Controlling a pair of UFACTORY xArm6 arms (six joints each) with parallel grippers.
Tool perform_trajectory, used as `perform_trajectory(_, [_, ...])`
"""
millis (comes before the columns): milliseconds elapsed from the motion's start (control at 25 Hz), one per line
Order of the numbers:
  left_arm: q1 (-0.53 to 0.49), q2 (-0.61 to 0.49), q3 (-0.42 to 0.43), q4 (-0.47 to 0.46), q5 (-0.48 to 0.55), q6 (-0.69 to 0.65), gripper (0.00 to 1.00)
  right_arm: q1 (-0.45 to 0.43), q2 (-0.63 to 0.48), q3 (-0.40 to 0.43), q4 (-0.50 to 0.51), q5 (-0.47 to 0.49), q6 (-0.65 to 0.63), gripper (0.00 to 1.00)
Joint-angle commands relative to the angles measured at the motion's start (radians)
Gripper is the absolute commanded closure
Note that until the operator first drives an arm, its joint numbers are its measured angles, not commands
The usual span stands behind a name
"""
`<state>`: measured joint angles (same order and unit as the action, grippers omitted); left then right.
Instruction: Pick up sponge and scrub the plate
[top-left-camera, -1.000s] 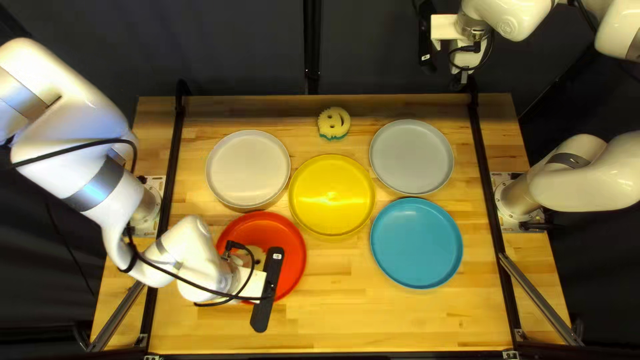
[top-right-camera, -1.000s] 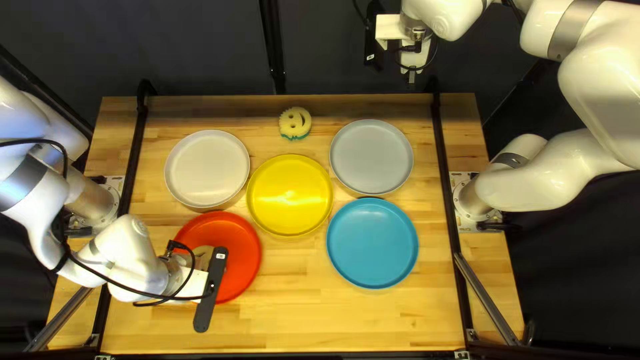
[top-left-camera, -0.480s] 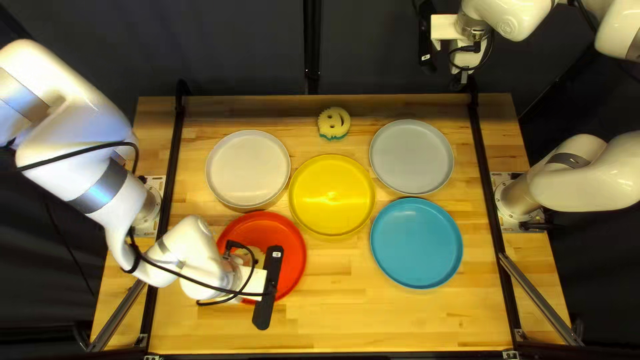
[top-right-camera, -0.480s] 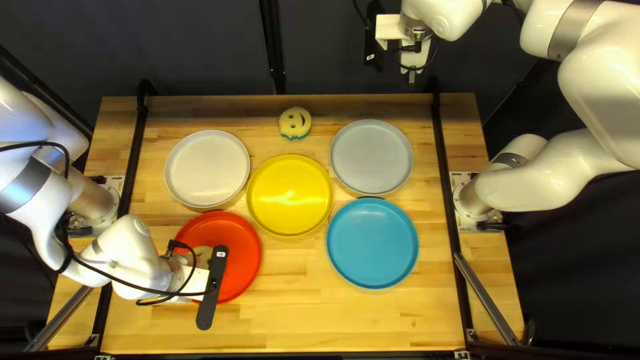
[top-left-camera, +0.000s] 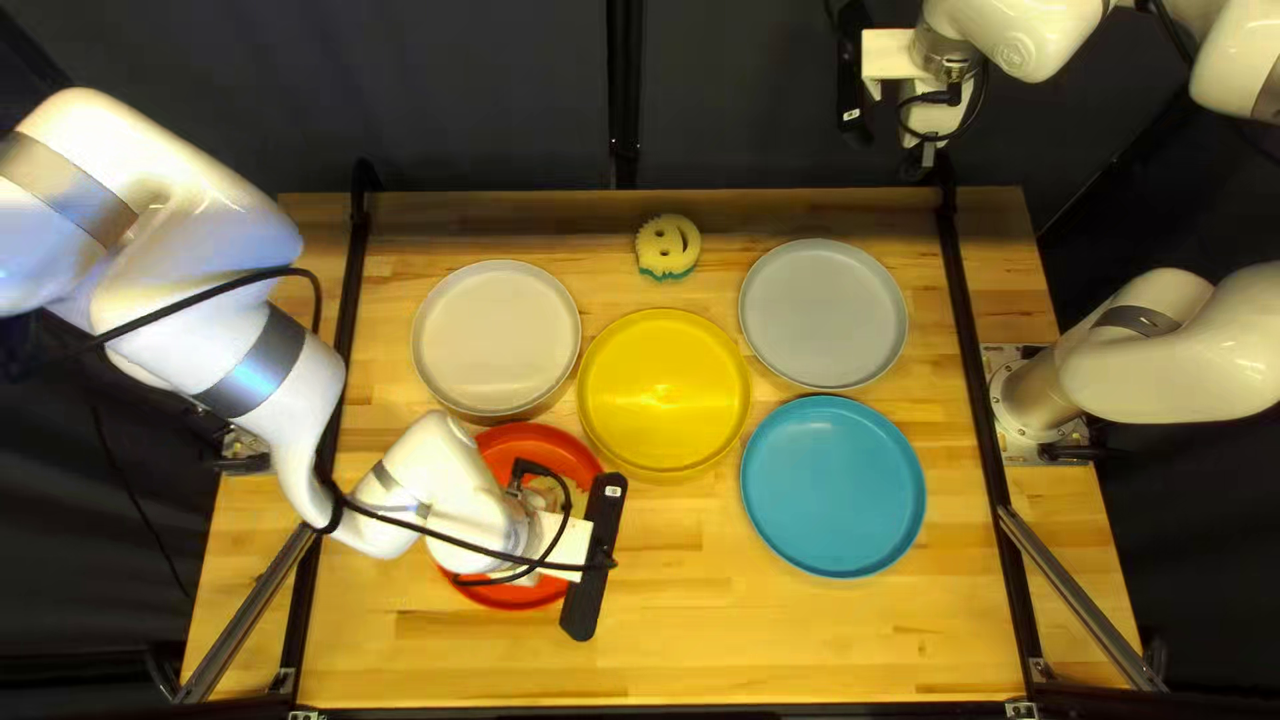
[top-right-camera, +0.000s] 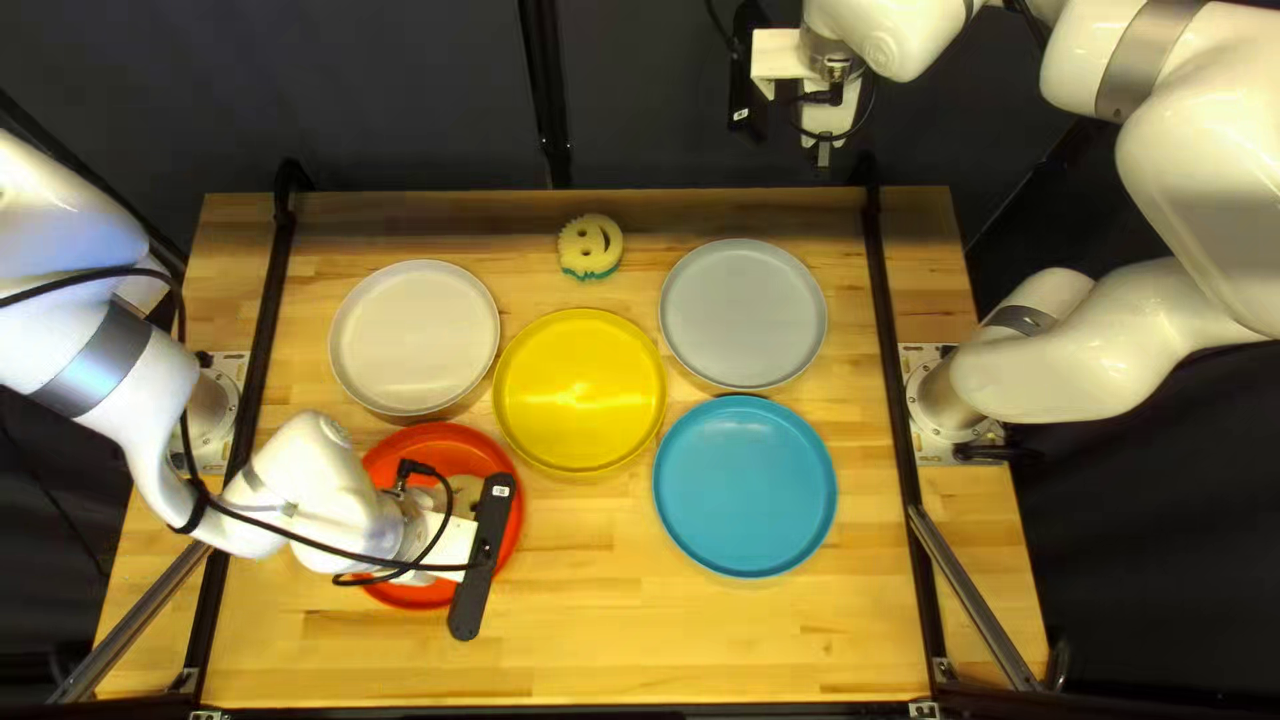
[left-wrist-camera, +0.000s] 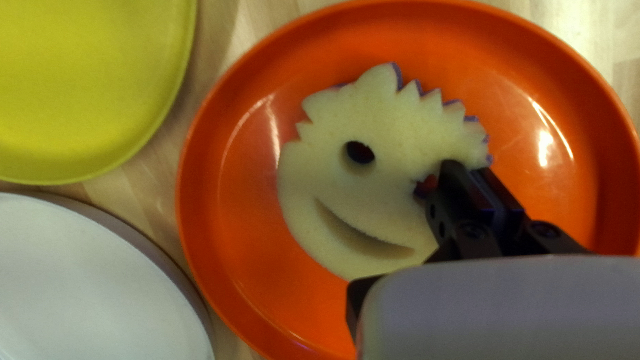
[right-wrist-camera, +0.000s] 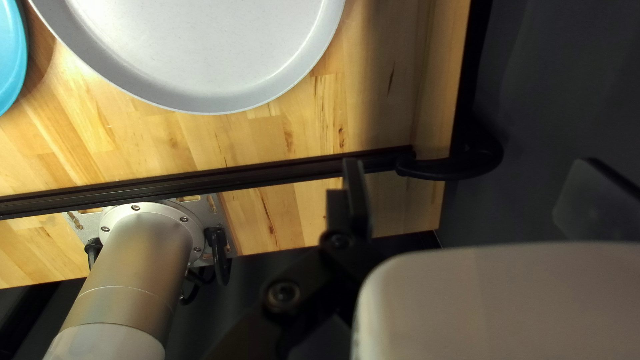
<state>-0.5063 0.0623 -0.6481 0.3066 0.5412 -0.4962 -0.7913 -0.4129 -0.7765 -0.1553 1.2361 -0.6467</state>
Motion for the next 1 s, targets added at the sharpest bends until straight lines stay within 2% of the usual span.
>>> perform_trajectory(40, [-0.008, -0.069, 0.089, -0.018, -0.018, -0.019, 1.00, 0.000, 0.000, 0.000, 0.000, 0.000, 0.000, 0.00])
perform_trajectory(360, [-0.020, -0.196, 0.220, -0.058, -0.009, -0.045, 1.00, 0.000, 0.000, 0.000, 0.000, 0.000, 0.000, 0.00])
perform_trajectory(520, [-0.006, -0.199, 0.246, -0.074, -0.031, -0.034, 1.00, 0.000, 0.000, 0.000, 0.000, 0.000, 0.000, 0.00])
perform_trajectory(1000, [0.093, -0.070, 0.100, -0.058, -0.057, 0.082, 1.00, 0.000, 0.000, 0.000, 0.000, 0.000, 0.000, 0.00])
